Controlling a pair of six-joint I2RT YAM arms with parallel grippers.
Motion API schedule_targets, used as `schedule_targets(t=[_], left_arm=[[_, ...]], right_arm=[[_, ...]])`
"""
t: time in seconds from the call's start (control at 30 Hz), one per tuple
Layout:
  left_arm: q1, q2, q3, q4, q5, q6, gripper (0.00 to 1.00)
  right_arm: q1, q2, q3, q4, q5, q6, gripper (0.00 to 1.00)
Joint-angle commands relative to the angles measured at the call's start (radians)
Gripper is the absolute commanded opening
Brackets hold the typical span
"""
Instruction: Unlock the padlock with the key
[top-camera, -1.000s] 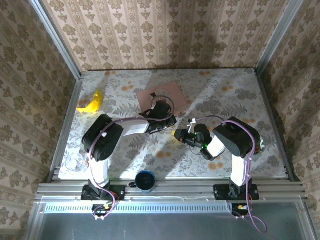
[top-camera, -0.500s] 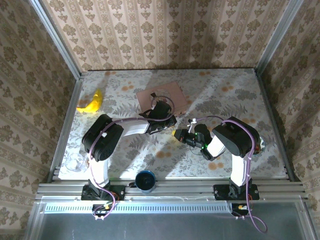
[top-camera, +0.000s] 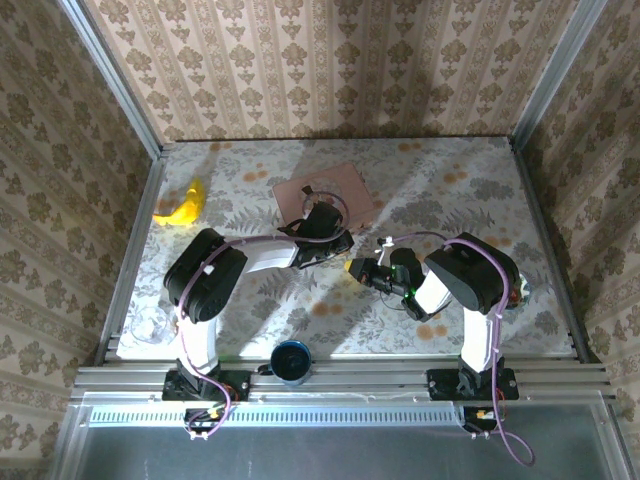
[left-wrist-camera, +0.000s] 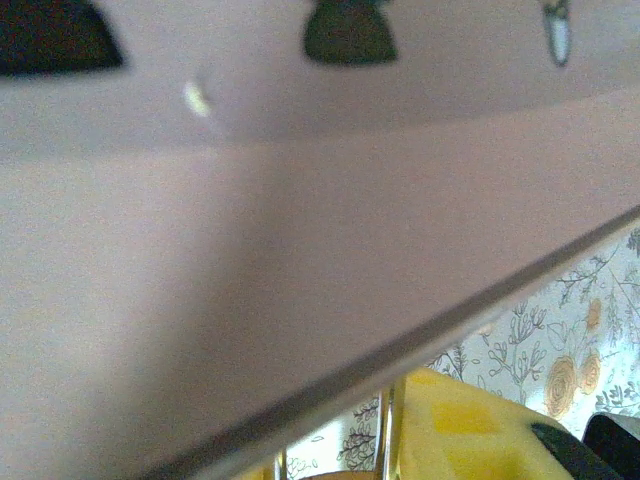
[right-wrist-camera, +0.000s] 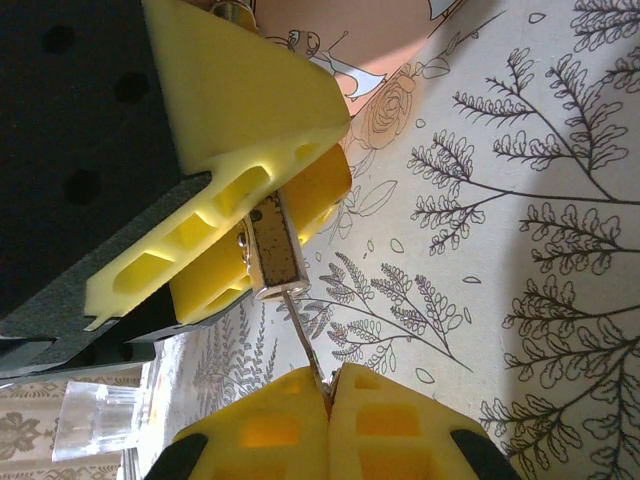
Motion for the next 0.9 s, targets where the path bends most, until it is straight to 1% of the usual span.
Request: schedule_targets(t=[0.0, 0.27, 0.67, 0.87], left_arm=[[-0.004, -0.036, -0.007, 0.063, 0.067, -0.009, 0.0], [-0.001, -0.027, -0.003, 0.061, 0.089, -0.015, 0.0], [-0.002, -0.011, 0.006, 0.05, 0.092, -0.018, 0.0], [-0.006, -0.007, 0.014, 0.048, 0.097, -0.019, 0.0]], right_arm=[[-0.02, 0.027, 0.001, 0.016, 0.026, 0.002, 0.0], [-0.03, 0.031, 0.011, 0.014, 0.013, 0.018, 0.0], [-0.031, 0.035, 0.051, 0.01, -0.007, 0.151, 0.0], [-0.023, 0.015, 0.068, -0.046, 0.002, 0.126, 0.0]])
